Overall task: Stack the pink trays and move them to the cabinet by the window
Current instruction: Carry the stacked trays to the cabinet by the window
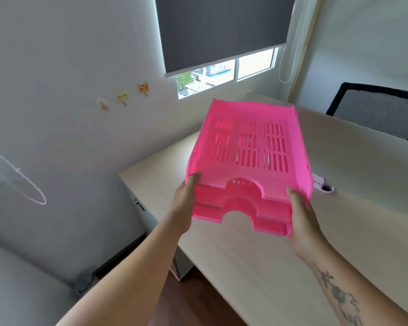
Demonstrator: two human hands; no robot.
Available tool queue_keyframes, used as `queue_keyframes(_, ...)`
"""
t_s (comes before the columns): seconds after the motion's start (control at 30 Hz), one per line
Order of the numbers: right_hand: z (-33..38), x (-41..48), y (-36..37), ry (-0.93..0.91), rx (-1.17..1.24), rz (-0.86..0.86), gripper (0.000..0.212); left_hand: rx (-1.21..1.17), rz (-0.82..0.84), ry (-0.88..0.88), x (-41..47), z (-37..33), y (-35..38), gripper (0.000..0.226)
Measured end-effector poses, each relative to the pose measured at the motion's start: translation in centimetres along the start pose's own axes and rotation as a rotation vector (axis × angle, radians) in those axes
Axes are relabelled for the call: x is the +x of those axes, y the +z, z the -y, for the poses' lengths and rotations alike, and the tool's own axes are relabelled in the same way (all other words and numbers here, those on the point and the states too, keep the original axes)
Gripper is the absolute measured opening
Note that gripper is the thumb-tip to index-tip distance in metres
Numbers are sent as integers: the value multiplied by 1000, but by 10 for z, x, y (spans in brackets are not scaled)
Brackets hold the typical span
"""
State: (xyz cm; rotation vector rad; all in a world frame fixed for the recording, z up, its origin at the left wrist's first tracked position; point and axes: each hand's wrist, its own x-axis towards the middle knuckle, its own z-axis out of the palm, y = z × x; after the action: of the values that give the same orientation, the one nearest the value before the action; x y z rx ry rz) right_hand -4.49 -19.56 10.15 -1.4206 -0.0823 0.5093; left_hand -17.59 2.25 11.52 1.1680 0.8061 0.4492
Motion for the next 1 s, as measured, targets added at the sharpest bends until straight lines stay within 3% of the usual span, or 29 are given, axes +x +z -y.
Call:
queue_keyframes(0.47,2,-68,146,-35,-68,488,51,-157,-439,140,-112,-38,-162,47)
queue_keyframes(0.9,-44,-212,317,10,-31,963,49,-252,-715,298,-273,-39,-338,48)
queue_keyframes(1.0,-59,-256,357,24,-61,1050,65,-263,-761,332,-312,-31,-385,46)
